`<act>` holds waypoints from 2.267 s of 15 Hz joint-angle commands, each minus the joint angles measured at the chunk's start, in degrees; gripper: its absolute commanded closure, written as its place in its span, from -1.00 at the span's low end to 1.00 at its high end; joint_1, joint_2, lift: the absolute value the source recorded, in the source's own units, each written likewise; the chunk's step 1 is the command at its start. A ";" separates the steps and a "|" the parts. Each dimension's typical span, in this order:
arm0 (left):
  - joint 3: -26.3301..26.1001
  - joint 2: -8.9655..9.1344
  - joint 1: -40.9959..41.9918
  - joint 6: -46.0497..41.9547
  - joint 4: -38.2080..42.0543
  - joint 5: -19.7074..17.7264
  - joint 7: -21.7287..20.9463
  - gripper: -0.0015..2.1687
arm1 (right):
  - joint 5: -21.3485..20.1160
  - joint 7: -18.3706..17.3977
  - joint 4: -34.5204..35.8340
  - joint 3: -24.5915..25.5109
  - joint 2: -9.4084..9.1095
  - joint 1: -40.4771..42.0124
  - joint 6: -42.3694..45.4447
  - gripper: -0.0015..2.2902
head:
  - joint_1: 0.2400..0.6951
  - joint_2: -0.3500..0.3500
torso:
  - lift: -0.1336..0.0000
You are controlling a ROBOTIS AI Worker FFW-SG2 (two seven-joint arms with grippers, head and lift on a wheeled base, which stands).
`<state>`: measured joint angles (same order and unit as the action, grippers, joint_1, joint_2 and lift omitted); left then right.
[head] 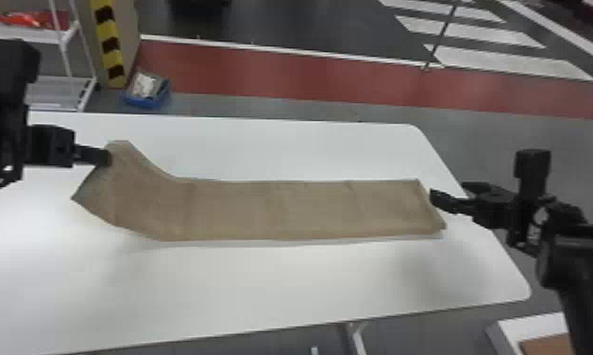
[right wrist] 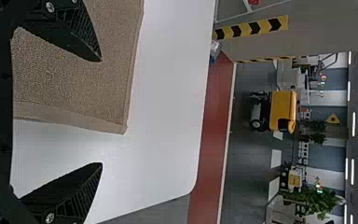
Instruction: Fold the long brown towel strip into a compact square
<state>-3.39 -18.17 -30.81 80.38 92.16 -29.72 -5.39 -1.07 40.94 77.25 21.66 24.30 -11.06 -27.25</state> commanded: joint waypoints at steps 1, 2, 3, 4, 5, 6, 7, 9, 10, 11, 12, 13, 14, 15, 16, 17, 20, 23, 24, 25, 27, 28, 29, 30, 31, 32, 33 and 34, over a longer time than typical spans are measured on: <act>0.58 0.16 -0.39 2.55 1.09 -4.12 0.90 0.60 | 0.01 -0.07 -0.26 -0.57 -0.13 -0.45 0.04 -0.92 | 1.00 -0.68 | -0.80; 0.67 0.95 -0.39 2.90 1.09 -5.27 1.43 0.60 | 0.01 -0.16 -0.44 -0.75 -0.31 -0.45 0.22 -0.92 | 1.00 -0.71 | -0.80; 0.67 2.26 -0.65 3.25 1.00 -5.53 1.52 0.60 | 0.01 -0.16 -0.61 -1.10 -0.40 -0.45 0.75 -0.92 | 1.00 -0.72 | -0.80; 0.93 3.41 -1.18 3.43 0.83 -5.62 1.43 0.60 | 0.01 -0.16 -0.70 -1.18 -0.48 -0.45 0.92 -0.92 | 1.00 -0.73 | -0.80; 0.93 4.55 -1.79 3.60 0.56 -6.76 1.52 0.60 | 0.28 -0.16 -0.70 -1.10 -0.48 -0.27 1.27 -0.92 | 1.00 -0.75 | -0.80; 0.67 5.78 -1.97 3.60 0.30 -7.37 1.70 0.60 | 0.81 -0.16 -0.79 -0.92 -0.48 0.08 1.62 -0.92 | 1.00 -0.77 | -0.80; 0.23 7.27 -2.15 3.25 0.12 -7.37 3.10 0.60 | 1.42 -0.07 -0.97 -0.66 -0.48 0.34 2.15 -0.92 | 0.97 -0.82 | -0.80; -0.48 10.70 -2.59 2.72 -1.81 -6.76 3.89 0.60 | 1.86 0.19 -1.49 -0.31 -0.40 0.69 3.73 -0.92 | 0.95 -0.87 | -0.80; -1.27 12.20 -2.67 1.14 -2.60 -6.76 4.68 0.60 | 1.95 0.28 -1.76 0.05 -0.40 0.78 4.26 -0.92 | 0.94 -0.91 | -0.80; -2.06 13.51 -2.67 -0.97 -3.30 -6.50 5.39 0.60 | 2.91 0.37 -1.84 0.22 -0.13 1.13 4.61 -0.92 | 0.94 -0.95 | -0.80; -3.38 14.57 -2.76 -3.78 -4.62 -6.50 6.27 0.60 | 3.27 0.45 -1.84 0.66 -0.04 1.40 4.61 -0.92 | 0.94 -0.98 | -0.80; -4.43 15.98 -3.02 -6.59 -5.76 -6.23 6.79 0.60 | 3.35 0.72 -1.84 1.19 -0.04 1.66 4.96 -0.92 | 0.91 -1.00 | -0.80; -5.05 17.29 -3.02 -8.70 -7.08 -6.23 7.32 0.60 | 3.53 0.98 -1.84 1.72 -0.04 1.92 5.14 -0.92 | 0.90 -1.00 | -0.80; -5.84 18.32 -3.11 -10.81 -8.31 -6.23 7.67 0.60 | 4.06 1.16 -1.84 1.98 -0.04 2.36 5.49 -0.92 | 0.88 -1.00 | -0.80; -7.16 18.32 -3.11 -12.92 -9.72 -6.14 7.85 0.60 | 4.32 1.24 -1.84 2.59 0.04 2.71 5.67 -0.92 | 0.86 -1.00 | -0.80; -8.30 18.32 -2.94 -14.68 -10.69 -6.23 8.64 0.60 | 4.41 1.24 -1.84 2.77 0.13 2.89 5.67 -0.92 | 0.83 -1.00 | -0.80; -13.66 18.32 -2.23 -22.24 -13.32 -7.29 11.10 0.60 | 4.85 1.24 -1.84 2.95 0.13 2.98 5.84 -0.92 | 0.84 -1.00 | -0.80; -17.44 18.32 -2.23 -29.27 -17.45 -7.37 12.51 0.60 | 5.99 1.24 -1.84 2.95 0.13 3.94 7.25 -0.92 | 0.86 -1.00 | -0.80; -18.32 18.32 -2.23 -29.97 -18.68 -7.37 12.42 0.60 | 6.34 1.24 -2.20 3.21 0.13 4.21 7.95 -0.92 | 0.86 -1.00 | -0.80; -19.46 18.32 -2.23 -30.85 -19.30 -7.99 12.42 0.60 | 6.34 1.24 -2.37 3.47 0.13 4.38 8.13 -0.92 | 0.88 -1.00 | -0.80; -20.34 18.32 -2.06 -31.20 -20.00 -10.63 11.63 0.59 | 6.34 1.24 -2.81 3.83 0.13 4.56 8.66 -0.92 | 0.91 -1.00 | -0.80; -21.13 18.32 -2.06 -31.03 -20.62 -12.30 11.36 0.51 | 6.34 1.24 -3.07 3.91 0.13 4.38 8.66 -0.92 | 0.92 -1.00 | -0.80; -22.01 18.32 -2.06 -31.03 -20.79 -13.35 10.92 0.46 | 6.34 1.24 -3.07 3.74 0.13 4.21 8.48 -0.92 | 0.93 -1.00 | -0.80; -23.15 18.32 -2.06 -30.85 -20.88 -13.97 10.57 0.45 | 6.34 1.24 -3.07 3.47 0.04 4.03 7.95 -0.92 | 0.94 -1.00 | -0.80; -24.47 18.32 -2.06 -31.03 -20.88 -15.37 10.48 0.11 | 6.34 1.07 -2.99 3.21 -0.04 3.77 7.43 -0.92 | 0.95 -1.00 | -0.80; -25.17 18.32 -2.06 -30.85 -20.97 -15.81 9.43 -0.79 | 6.34 0.81 -2.99 2.68 -0.40 3.77 7.25 -0.95 | 0.97 -1.00 | -0.80; -25.88 18.32 -2.06 -31.03 -20.97 -16.34 9.34 -1.00 | 6.34 0.54 -2.81 2.07 -0.66 3.77 7.25 -0.95 | 0.98 -1.00 | -0.80; -25.88 18.32 -1.97 -30.85 -20.62 -16.34 8.46 -1.00 | 6.08 0.45 -2.46 1.45 -0.92 3.77 7.25 -0.95 | 0.99 -1.00 | -0.80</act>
<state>-28.82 0.00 -32.86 49.46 71.25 -45.68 3.52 5.22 41.44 74.43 23.91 23.74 -7.28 -19.93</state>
